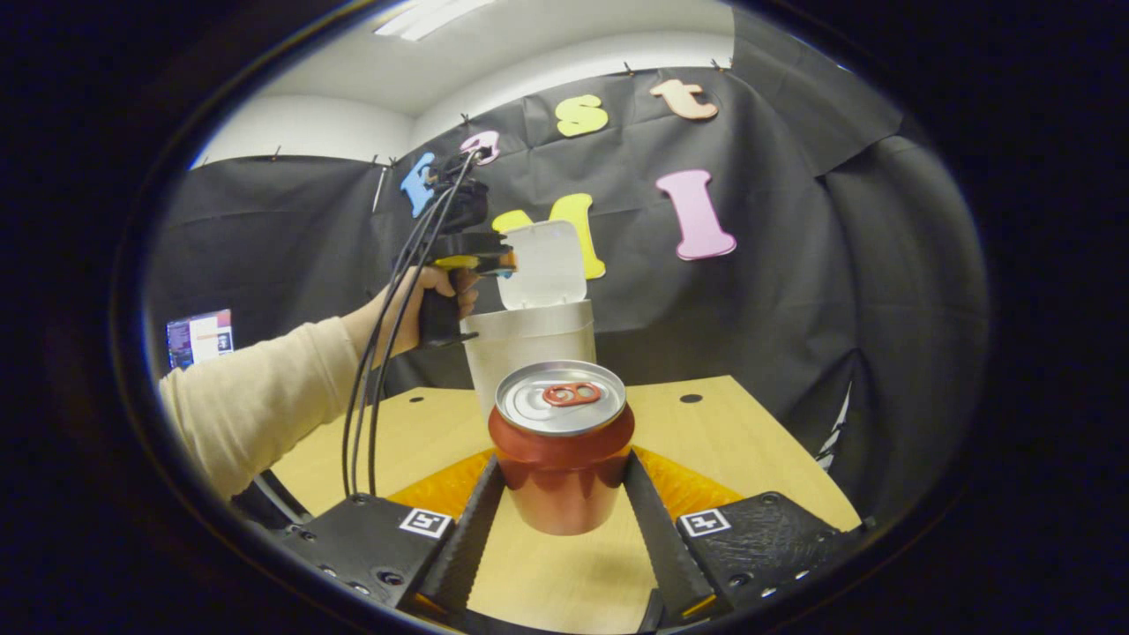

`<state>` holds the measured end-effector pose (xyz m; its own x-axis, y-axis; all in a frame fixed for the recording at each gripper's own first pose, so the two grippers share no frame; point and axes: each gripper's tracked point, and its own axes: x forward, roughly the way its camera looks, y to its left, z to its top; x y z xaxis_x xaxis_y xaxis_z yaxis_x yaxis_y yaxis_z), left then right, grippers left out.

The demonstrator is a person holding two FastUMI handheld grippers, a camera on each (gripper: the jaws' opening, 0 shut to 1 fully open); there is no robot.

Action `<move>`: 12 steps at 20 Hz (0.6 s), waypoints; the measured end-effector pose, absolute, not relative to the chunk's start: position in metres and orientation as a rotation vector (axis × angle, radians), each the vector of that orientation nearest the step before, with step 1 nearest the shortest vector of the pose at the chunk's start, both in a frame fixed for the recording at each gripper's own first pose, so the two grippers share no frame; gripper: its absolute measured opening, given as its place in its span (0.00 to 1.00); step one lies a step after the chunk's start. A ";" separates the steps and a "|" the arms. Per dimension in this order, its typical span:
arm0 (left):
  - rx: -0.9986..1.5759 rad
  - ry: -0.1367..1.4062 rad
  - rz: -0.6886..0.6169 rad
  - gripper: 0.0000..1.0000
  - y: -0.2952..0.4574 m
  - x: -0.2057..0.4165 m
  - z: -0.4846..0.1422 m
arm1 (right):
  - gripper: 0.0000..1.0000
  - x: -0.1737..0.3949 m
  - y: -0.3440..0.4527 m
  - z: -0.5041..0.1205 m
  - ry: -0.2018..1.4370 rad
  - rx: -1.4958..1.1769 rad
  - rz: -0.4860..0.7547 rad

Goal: Press the lid of the desktop garbage bin to open it, pick up the crumpled paper on the desktop and throw it into the bin, then pick up the pop can on the desktop and drop it into the bin, and finally close the garbage bin lid.

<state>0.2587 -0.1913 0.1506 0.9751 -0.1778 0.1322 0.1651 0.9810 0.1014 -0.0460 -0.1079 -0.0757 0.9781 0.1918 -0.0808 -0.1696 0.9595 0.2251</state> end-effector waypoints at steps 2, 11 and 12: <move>0.105 -0.143 -0.167 0.45 -0.192 0.268 0.152 | 0.78 -0.041 -0.111 -0.081 0.115 0.230 0.184; 0.131 -0.125 -0.186 0.45 -0.202 0.280 0.146 | 0.77 -0.035 -0.133 -0.090 0.110 0.217 0.109; 0.123 -0.114 -0.187 0.45 -0.202 0.282 0.143 | 0.78 -0.036 -0.131 -0.090 0.104 0.208 0.111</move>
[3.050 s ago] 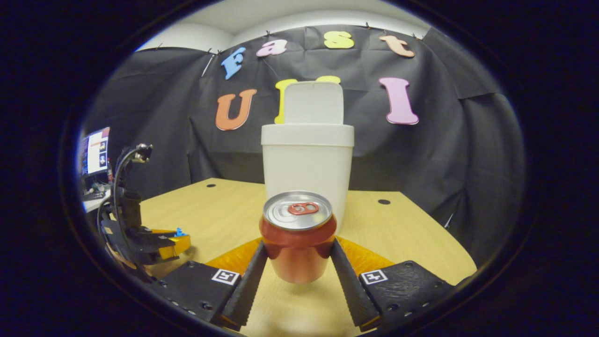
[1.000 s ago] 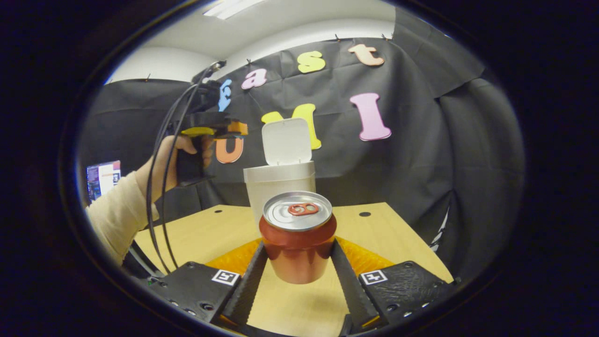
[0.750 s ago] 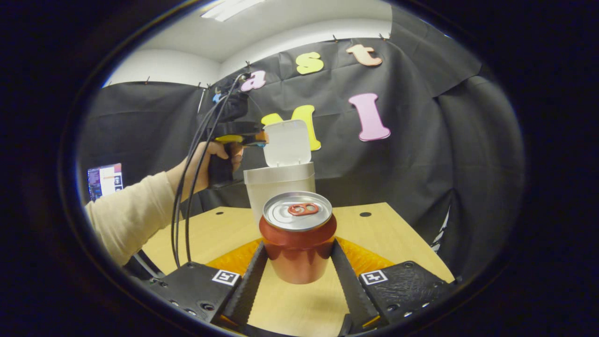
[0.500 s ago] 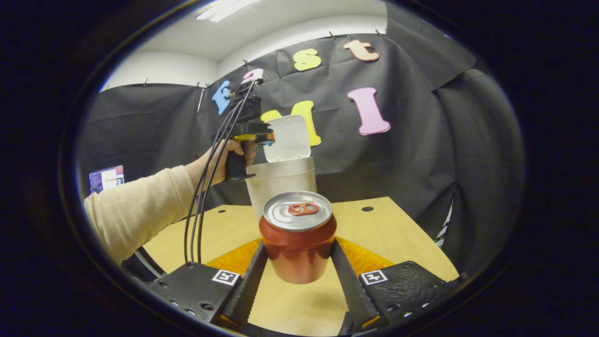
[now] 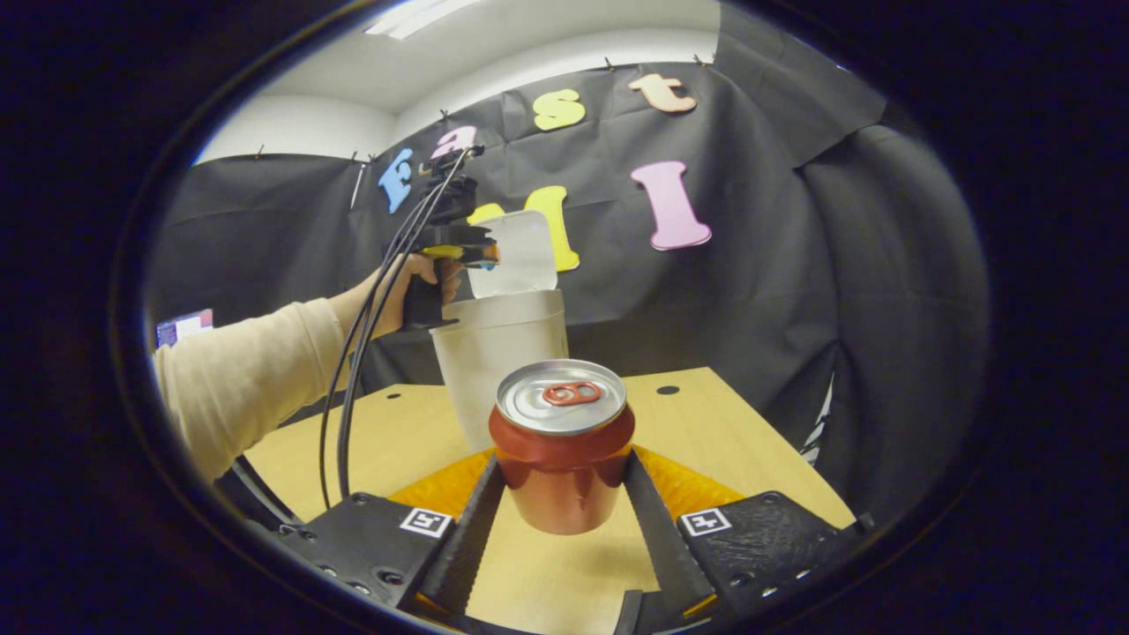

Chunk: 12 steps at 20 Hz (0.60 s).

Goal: Press the lid of the desktop garbage bin to open it, pick up the crumpled paper on the desktop and throw it into the bin, then pick up the pop can on the desktop and drop it into the bin, and finally close the garbage bin lid.

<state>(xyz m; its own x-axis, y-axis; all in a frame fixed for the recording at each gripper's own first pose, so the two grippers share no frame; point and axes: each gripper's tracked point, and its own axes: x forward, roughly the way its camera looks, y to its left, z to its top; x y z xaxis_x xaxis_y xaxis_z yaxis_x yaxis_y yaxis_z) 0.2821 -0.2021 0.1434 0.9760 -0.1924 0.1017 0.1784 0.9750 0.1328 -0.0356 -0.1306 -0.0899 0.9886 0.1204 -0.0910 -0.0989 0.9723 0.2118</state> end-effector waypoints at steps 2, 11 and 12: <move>0.125 -0.078 -0.195 0.49 -0.202 0.279 0.135 | 0.78 -0.038 -0.120 -0.088 0.099 0.204 0.138; 0.112 -0.088 -0.196 0.98 -0.178 0.231 0.137 | 0.78 -0.041 -0.129 -0.084 0.096 0.146 0.077; 0.123 -0.078 -0.196 0.98 -0.172 0.222 0.133 | 0.78 -0.043 -0.128 -0.082 0.099 0.150 0.081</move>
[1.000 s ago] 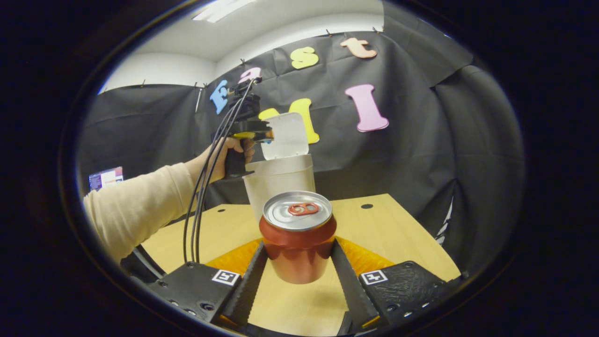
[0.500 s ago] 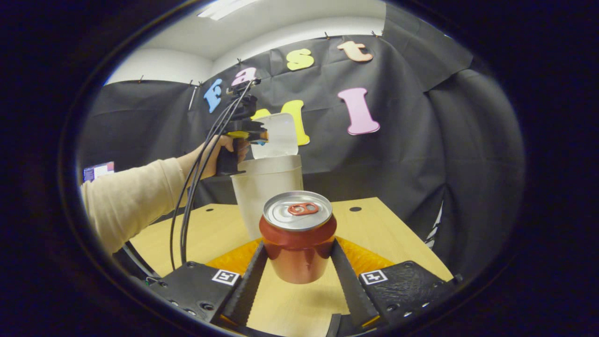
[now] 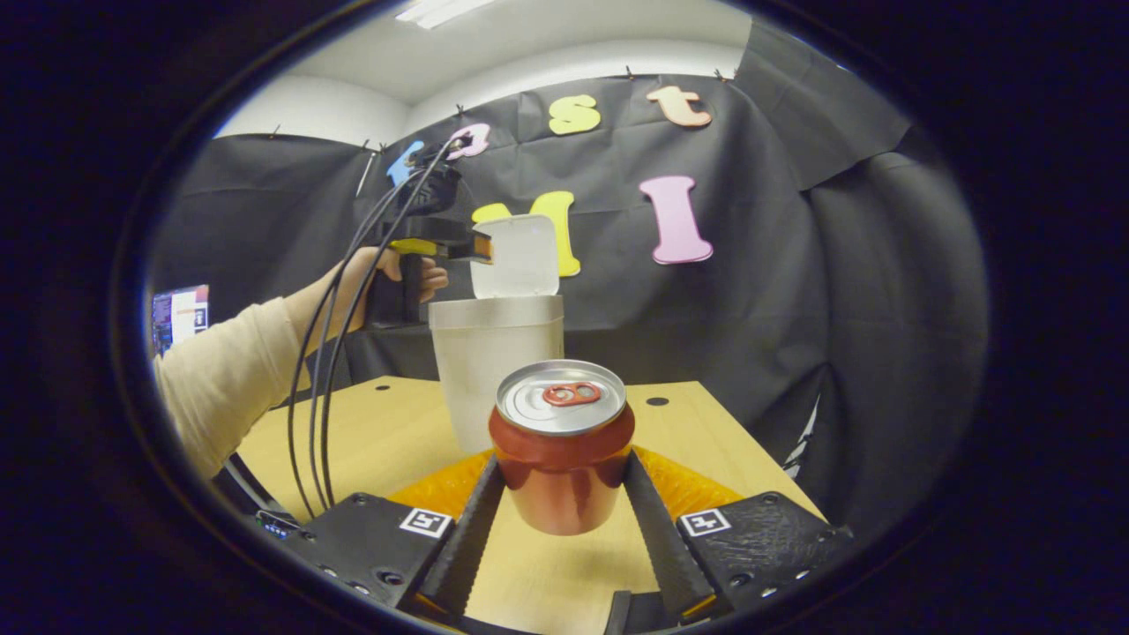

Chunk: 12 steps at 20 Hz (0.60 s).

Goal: Press the lid of the desktop garbage bin to open it, pick up the crumpled paper on the desktop and throw it into the bin, then pick up the pop can on the desktop and drop it into the bin, and finally close the garbage bin lid.

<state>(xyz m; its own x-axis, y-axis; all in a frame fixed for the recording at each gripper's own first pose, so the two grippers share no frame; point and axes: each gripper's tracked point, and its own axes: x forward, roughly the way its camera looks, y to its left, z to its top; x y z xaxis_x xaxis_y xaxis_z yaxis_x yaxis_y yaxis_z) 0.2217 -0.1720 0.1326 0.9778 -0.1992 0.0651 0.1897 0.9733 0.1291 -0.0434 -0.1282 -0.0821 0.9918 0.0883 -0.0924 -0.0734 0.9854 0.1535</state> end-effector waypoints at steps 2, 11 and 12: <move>0.129 -0.070 -0.201 0.98 -0.161 0.202 0.127 | 0.78 -0.049 -0.127 -0.069 0.070 0.152 0.090; 0.074 -0.056 -0.186 0.99 -0.102 0.105 0.083 | 0.76 -0.047 -0.143 -0.035 0.008 0.103 0.011; 0.088 -0.069 -0.171 0.98 -0.094 0.096 0.079 | 0.76 -0.046 -0.142 -0.031 0.004 0.107 0.011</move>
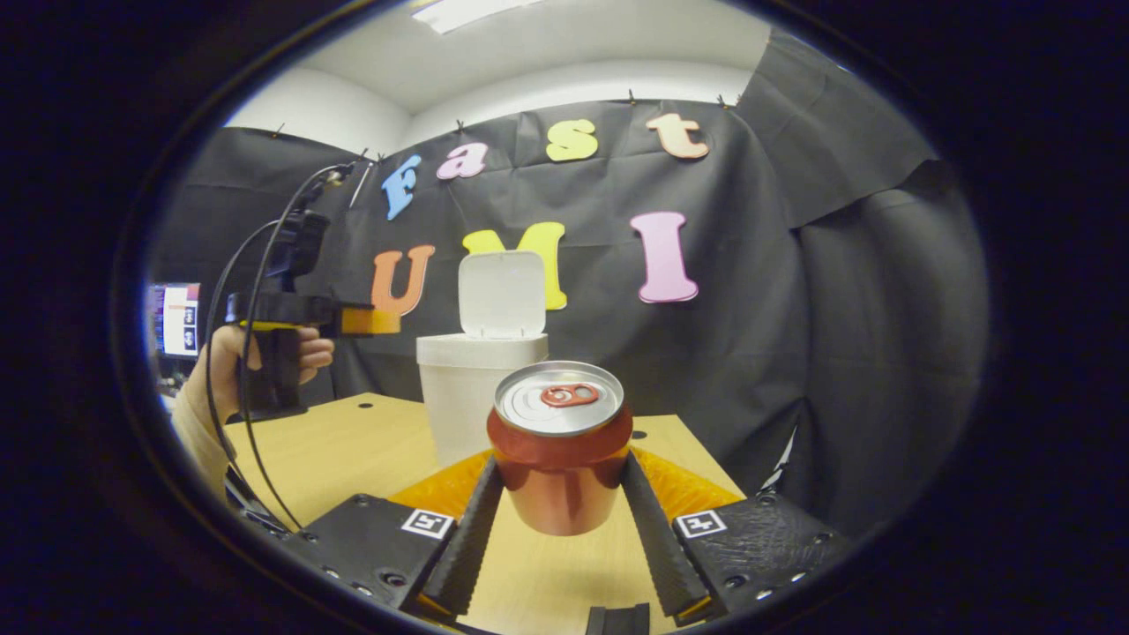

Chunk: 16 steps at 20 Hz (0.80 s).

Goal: Press the lid of the desktop garbage bin to open it, pick up the crumpled paper on the desktop and throw it into the bin, then pick up the pop can on the desktop and drop it into the bin, and finally close the garbage bin lid.

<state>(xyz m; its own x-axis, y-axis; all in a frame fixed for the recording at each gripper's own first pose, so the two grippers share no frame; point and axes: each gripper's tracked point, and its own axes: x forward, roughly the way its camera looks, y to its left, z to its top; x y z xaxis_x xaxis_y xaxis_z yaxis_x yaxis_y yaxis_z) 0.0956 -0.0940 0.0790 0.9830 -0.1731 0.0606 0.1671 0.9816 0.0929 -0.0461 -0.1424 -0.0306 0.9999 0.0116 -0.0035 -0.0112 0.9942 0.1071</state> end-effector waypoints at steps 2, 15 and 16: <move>0.144 -0.096 -0.116 0.98 -0.075 0.082 0.073 | 0.76 -0.042 -0.141 -0.019 -0.001 0.117 0.013; 0.076 -0.047 -0.108 0.99 -0.038 0.043 -0.007 | 0.69 0.031 -0.110 0.078 -0.012 0.091 0.053; 0.075 -0.039 -0.099 0.99 -0.032 0.043 -0.010 | 0.69 0.041 -0.109 0.089 -0.017 0.078 0.042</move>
<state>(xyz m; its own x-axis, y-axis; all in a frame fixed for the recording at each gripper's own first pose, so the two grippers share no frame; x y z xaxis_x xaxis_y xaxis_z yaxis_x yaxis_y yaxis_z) 0.0428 -0.0320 -0.0099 0.9944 -0.0999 0.0352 0.0970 0.9923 0.0772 0.0405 -0.1086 0.0890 0.9990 0.0412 0.0184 -0.0425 0.9961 0.0774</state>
